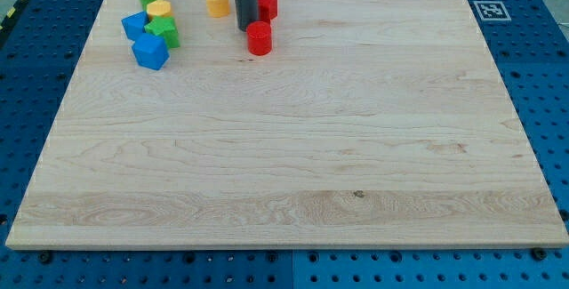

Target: Move your arm away from the red circle

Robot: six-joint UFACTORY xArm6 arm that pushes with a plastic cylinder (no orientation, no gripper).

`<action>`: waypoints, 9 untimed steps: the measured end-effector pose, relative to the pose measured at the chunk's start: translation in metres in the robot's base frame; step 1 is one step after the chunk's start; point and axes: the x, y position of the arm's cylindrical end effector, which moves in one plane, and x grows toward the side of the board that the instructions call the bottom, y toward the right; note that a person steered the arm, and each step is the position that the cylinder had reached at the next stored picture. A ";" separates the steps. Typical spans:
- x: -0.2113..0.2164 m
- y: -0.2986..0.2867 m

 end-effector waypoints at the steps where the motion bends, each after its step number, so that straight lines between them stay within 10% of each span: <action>1: 0.033 0.001; 4: 0.128 0.021; 9: 0.124 0.098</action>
